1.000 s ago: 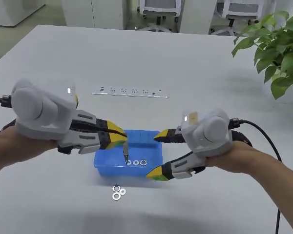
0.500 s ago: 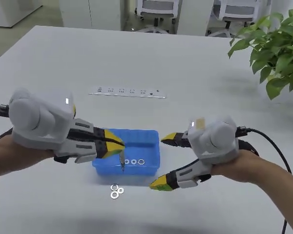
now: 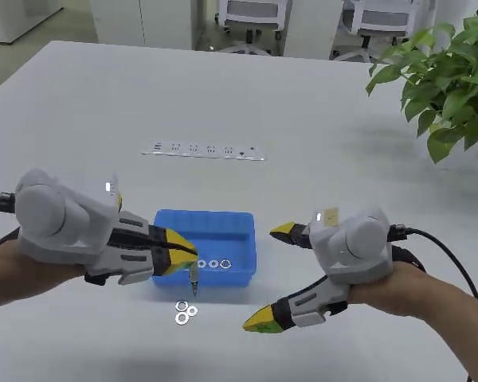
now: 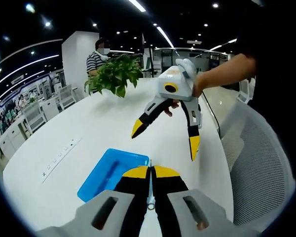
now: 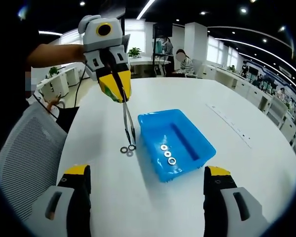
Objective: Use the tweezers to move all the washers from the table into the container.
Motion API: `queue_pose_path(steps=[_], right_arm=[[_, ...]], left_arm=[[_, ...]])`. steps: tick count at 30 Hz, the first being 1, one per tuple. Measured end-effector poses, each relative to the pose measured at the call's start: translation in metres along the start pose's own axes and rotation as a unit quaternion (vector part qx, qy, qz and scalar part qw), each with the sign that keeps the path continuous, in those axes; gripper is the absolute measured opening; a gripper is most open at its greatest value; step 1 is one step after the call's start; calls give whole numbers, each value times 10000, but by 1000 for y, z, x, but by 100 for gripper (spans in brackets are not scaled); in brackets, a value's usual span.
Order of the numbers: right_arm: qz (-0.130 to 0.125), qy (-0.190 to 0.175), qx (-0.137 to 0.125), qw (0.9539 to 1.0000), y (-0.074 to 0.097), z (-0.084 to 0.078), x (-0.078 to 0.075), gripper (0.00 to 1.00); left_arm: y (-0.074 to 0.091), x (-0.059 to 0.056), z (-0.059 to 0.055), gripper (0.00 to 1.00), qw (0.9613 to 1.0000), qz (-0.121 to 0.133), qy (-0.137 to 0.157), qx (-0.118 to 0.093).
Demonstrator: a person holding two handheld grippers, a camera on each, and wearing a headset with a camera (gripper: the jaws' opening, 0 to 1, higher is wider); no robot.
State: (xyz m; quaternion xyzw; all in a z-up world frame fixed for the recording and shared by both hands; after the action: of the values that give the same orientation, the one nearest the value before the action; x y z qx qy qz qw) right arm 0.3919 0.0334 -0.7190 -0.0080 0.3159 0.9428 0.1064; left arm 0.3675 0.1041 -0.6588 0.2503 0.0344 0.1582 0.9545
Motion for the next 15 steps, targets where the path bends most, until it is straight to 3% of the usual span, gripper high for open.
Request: queue_pose_path(steps=[15], right_arm=[[56,-110,104,9999,-3,-9,6,100]], left_arm=[[-7,-5,-14,5,9999,-48,29,141]])
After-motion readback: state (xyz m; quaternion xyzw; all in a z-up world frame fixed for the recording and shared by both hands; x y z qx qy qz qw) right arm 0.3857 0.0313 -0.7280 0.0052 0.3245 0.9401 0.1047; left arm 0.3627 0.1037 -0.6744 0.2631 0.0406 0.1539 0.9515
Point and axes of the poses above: the centre of the closed fingertips' face, and the gripper's own axes: y roughly backward along the fingers, x roughly to its left, z roughly out of its top, the point moved 1 cm from there along y, roughly backward along the fingers, and after that the axes turned 6 degrees about -z, right-handed, at the moved point
